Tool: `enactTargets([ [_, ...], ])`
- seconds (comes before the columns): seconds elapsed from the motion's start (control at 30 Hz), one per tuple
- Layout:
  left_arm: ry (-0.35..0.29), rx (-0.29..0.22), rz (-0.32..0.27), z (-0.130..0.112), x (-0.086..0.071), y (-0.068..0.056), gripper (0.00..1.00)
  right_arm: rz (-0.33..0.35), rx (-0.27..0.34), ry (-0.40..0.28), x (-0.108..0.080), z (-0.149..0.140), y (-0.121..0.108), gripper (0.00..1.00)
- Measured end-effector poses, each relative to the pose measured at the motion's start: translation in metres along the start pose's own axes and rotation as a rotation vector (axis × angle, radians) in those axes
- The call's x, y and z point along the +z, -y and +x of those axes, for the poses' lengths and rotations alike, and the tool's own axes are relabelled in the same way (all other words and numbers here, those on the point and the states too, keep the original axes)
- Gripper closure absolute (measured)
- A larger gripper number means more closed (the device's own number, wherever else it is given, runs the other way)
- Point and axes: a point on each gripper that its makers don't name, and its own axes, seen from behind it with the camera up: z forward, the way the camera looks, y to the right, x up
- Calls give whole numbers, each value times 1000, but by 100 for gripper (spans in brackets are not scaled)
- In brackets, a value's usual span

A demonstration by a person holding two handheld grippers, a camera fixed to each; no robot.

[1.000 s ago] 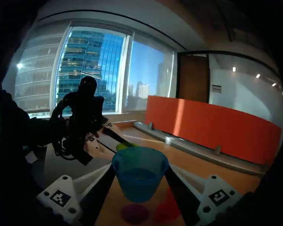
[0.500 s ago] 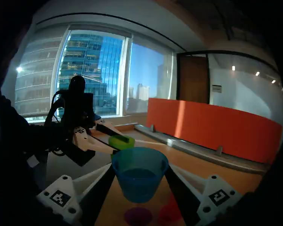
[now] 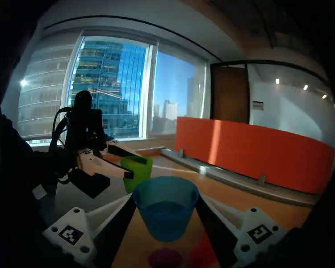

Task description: Pour water

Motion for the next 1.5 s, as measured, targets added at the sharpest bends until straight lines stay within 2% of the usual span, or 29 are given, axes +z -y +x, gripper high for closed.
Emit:
enactTargets([
  [0.2, -33, -6, -8, 7, -5, -5, 10, 3, -11, -5, 4, 1, 1, 8],
  [0.4, -72, 15, -17, 15, -11, -11, 10, 5, -16, -15, 7, 8, 2, 9],
  [0.77, -96, 21, -31, 17, -22, -19, 11, 20, -41, -34, 15, 24, 2, 9],
  [1.07, -85, 43, -25, 10, -25, -21, 11, 29, -100, -47, 23, 40, 3, 9],
  [1.5, -75, 39, -52, -1, -25, -35, 11, 39, -219, -56, 31, 64, 1, 9],
])
